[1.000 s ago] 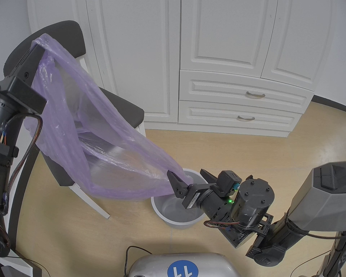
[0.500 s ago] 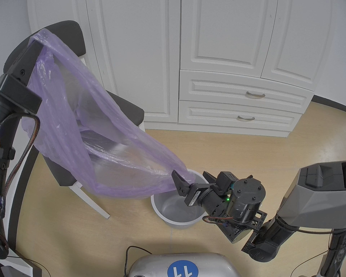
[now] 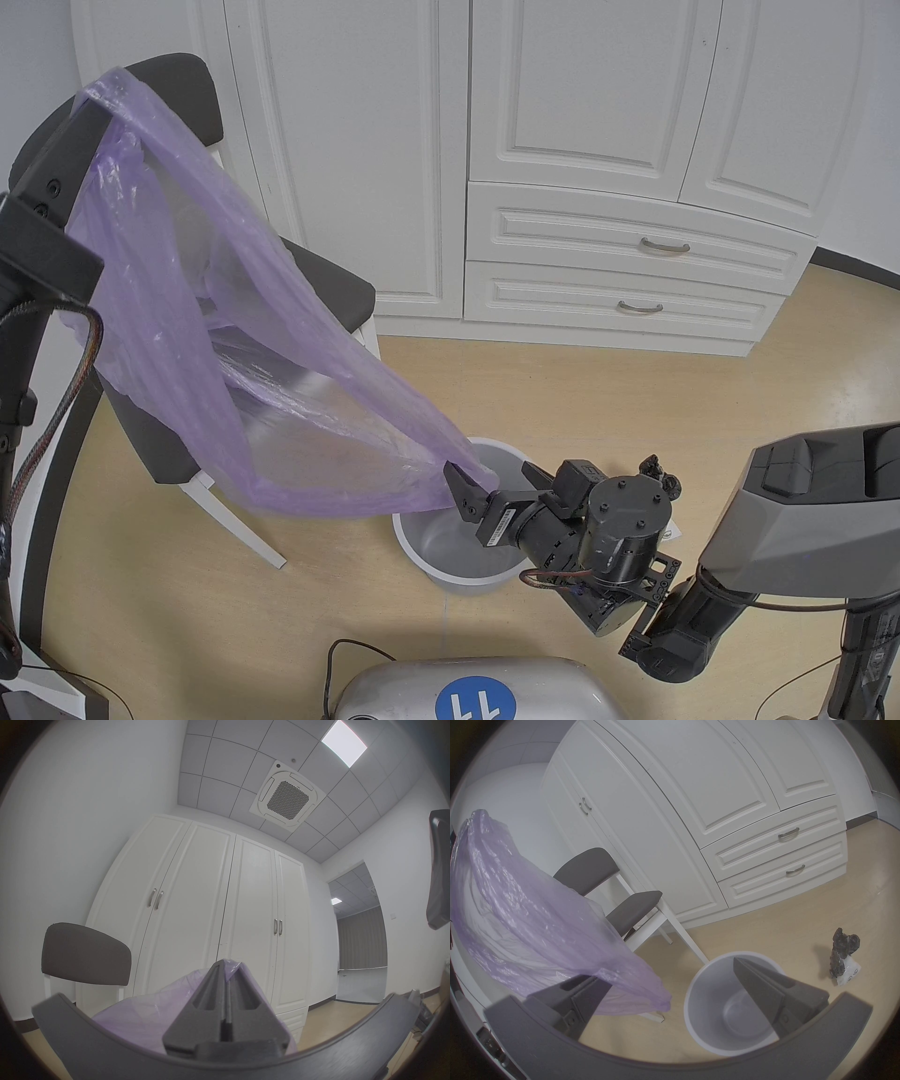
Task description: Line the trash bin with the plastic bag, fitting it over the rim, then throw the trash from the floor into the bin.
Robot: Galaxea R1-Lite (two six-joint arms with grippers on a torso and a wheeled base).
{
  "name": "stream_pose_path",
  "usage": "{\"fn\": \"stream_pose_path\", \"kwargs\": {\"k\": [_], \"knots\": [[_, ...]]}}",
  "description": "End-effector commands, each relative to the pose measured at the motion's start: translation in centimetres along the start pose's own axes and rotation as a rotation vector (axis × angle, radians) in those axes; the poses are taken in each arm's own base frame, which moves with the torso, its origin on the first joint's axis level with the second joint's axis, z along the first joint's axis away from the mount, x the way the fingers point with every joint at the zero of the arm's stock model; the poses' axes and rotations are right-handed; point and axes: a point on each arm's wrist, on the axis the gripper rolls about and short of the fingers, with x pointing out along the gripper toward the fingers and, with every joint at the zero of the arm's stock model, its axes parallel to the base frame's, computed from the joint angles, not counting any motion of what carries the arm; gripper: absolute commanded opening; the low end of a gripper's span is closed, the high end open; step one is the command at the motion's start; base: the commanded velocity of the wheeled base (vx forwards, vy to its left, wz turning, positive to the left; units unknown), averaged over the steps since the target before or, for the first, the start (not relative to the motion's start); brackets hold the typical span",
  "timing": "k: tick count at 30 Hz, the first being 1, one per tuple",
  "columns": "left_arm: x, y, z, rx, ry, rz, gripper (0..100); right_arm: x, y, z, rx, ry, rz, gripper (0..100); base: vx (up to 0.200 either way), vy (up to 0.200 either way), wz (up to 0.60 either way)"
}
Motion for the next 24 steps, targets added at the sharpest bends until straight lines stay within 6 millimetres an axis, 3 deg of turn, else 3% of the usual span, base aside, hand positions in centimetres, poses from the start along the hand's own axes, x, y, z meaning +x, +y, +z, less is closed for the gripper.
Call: {"fn": "stream_pose_path", "kwargs": {"k": [1, 9, 24], "knots": [[0.0, 0.0, 0.0, -0.002, -0.002, -0.001, 0, -0.1, 0.0, -0.2, 0.008, -0.002, 0.006, 100, 0.0, 0.0, 0.0], [0.0, -0.3, 0.3, -0.015, -0.008, -0.011, 0, -1.0, -0.1, -1.2, 0.112, 0.099, 0.093, 100, 0.0, 0.0, 0.0], [-0.1, -0.5, 0.6, -0.053, -0.016, -0.023, 0, -1.1, 0.2, -1.1, 0.198, 0.108, 0.107, 100, 0.0, 0.0, 0.0]]}}
